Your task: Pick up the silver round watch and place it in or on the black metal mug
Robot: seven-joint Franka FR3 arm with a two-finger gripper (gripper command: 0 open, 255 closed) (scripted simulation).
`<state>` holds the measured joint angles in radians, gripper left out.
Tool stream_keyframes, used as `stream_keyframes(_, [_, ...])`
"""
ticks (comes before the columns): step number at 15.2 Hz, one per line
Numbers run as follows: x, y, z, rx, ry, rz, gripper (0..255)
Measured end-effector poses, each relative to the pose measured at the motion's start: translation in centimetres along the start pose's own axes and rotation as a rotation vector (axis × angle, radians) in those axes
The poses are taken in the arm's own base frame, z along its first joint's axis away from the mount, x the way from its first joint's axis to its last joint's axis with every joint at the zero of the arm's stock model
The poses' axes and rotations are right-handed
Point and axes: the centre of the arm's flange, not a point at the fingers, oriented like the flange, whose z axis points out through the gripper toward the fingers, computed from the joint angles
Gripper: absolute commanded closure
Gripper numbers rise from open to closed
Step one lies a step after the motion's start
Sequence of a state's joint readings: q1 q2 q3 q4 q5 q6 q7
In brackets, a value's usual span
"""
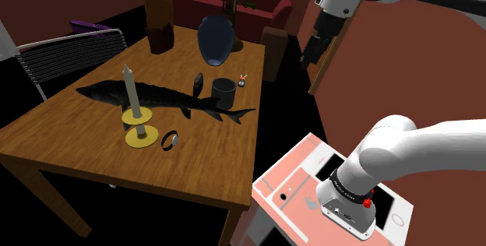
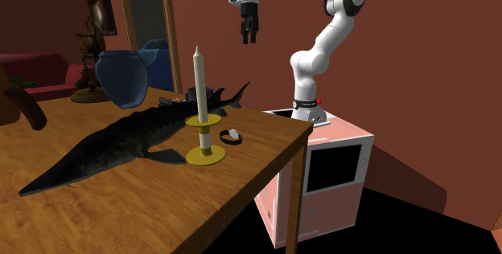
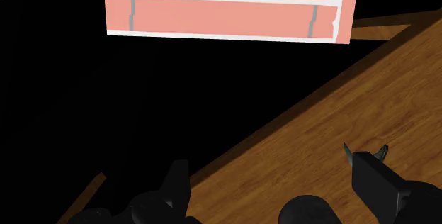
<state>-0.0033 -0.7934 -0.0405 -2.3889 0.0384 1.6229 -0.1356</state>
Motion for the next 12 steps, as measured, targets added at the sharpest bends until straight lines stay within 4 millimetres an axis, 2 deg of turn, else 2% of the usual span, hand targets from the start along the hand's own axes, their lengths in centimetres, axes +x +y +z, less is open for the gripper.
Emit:
stream_keyframes(1, [0.0,0.0,0.0,0.000,0.000,0.000,0])
stream_keyframes(4, [0.6,-2.2,1.4,-0.002,-0.001,0.028,0])
stream_keyframes(12, [4.2,-10.6,6.2,-0.008,-0.001,0.141,0])
